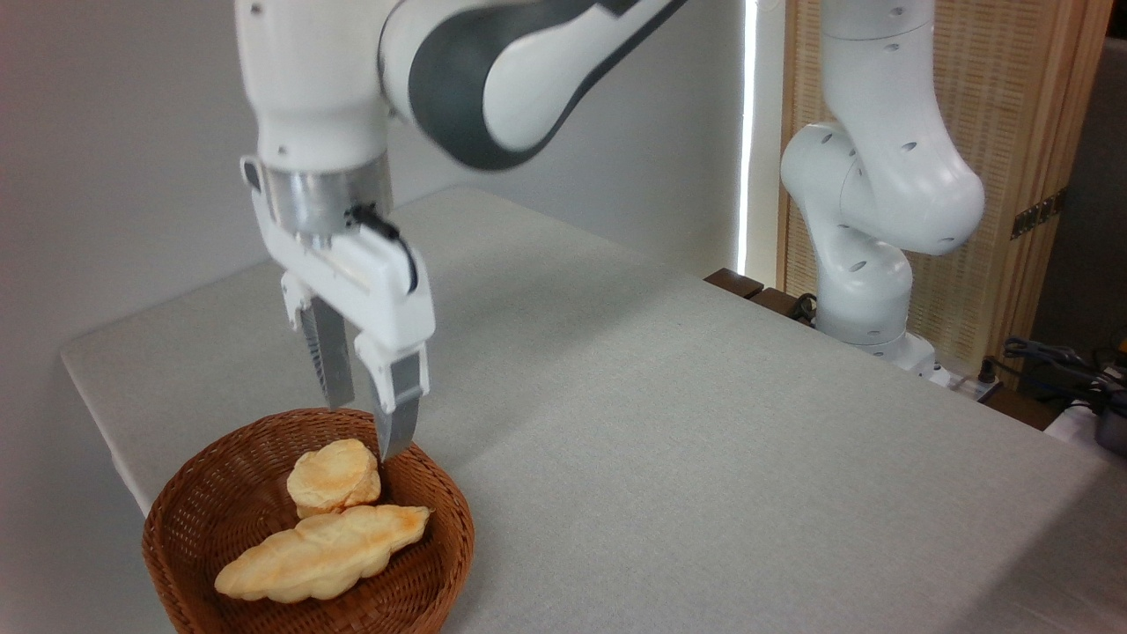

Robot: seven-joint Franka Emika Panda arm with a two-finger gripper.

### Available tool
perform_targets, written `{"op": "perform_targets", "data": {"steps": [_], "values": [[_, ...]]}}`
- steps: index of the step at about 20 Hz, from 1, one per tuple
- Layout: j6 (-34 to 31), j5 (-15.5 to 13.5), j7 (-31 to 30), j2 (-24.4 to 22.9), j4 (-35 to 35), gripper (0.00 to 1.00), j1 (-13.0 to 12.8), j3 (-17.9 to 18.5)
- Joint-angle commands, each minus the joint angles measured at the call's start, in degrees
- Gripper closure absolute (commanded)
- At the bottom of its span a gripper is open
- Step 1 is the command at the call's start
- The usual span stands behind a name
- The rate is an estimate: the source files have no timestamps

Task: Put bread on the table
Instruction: 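Move the open gripper over the small round bun and lower it, then close the gripper on the small round bun in the basket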

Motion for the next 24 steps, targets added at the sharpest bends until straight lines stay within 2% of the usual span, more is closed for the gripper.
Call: {"op": "perform_targets", "data": {"steps": [1, 9, 17, 18, 19, 20, 21, 22, 24], "values": [[2.43, -1.19, 0.74, 3.10, 0.35, 0.00, 0.01, -1.22], [8.58, -1.28, 0.30, 7.32, 0.44, 0.00, 0.01, -4.90], [8.85, -1.02, 0.65, 7.94, 0.52, 0.00, 0.18, -4.91], [8.85, -0.84, 0.91, 7.94, 0.52, 0.08, 0.36, -4.91], [8.85, -0.84, 1.00, 7.85, 0.52, 0.21, 0.44, -4.82], [8.85, -0.84, 1.00, 7.85, 0.52, 0.28, 0.44, -4.73], [8.85, -0.84, 1.26, 7.85, 0.52, 0.40, 0.53, -4.56], [8.76, -0.84, 2.22, 7.85, 0.52, 0.44, 0.53, -4.56], [8.76, -0.93, 2.94, 7.85, 0.52, 0.45, 0.53, -4.56]]}}
